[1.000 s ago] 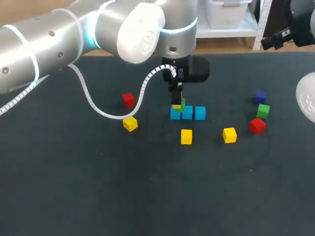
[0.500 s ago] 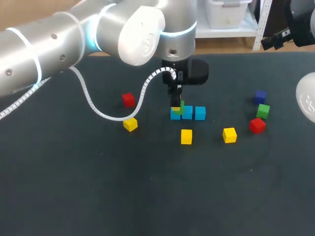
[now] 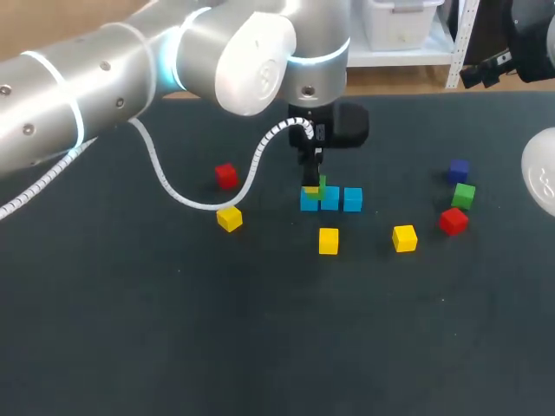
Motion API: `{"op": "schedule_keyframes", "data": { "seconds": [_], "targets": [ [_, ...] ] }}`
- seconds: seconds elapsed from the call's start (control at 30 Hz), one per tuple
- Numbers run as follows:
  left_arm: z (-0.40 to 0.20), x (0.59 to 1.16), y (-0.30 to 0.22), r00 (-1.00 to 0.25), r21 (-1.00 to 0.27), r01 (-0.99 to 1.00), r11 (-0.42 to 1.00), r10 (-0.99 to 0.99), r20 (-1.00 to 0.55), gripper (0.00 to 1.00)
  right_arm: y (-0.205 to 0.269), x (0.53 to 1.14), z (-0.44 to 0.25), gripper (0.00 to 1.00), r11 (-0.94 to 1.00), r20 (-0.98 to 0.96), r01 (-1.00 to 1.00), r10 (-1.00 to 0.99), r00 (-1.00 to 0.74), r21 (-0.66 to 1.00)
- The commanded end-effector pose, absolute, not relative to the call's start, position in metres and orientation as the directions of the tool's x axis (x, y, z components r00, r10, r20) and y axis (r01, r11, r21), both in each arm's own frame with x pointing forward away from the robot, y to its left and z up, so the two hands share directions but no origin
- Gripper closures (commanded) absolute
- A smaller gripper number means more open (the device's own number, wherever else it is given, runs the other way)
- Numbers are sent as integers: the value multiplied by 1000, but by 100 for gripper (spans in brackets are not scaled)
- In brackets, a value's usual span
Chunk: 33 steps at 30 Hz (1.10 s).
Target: Place the blue cubes, place green cubes on the blue cubes, place the yellow cubes on the green cubes, then place the red cubes on the yellow cubes, and place purple cube on the red cubes.
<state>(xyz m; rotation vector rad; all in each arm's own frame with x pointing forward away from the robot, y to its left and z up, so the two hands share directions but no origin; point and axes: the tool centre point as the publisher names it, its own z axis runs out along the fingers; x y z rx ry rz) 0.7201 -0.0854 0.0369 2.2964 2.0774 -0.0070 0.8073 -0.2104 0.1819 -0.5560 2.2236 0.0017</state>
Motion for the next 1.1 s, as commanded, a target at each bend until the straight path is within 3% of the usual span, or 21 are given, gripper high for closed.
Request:
{"op": "schedule_keyframes", "data": {
  "seconds": [0.03, 0.3, 0.37, 0.53, 0.83, 1.1],
  "targets": [
    [36, 723, -87, 97, 24, 995, -97, 995, -25, 100, -210, 806, 182, 0, 903, -729, -390, -390, -562, -183],
    [33, 725, -85, 77, 15, 997, -77, 996, -32, 100, -210, 806, 182, 0, 903, -729, -390, -390, -562, -183],
    [34, 724, -85, 70, 17, 997, -69, 997, -36, 92, -210, 806, 182, 0, 903, -729, -390, -390, -562, -183],
    [34, 726, -85, 65, 14, 998, -65, 997, -36, 98, -210, 806, 182, 0, 903, -729, -390, -390, -562, -183],
    [34, 727, -85, 53, 8, 999, -53, 998, -38, 96, -210, 806, 182, 0, 903, -729, -390, -390, -562, -183],
    [34, 726, -84, 52, 1, 999, -52, 998, -41, 61, -210, 806, 182, 0, 903, -729, -390, -390, -562, -183]
  ]
}}
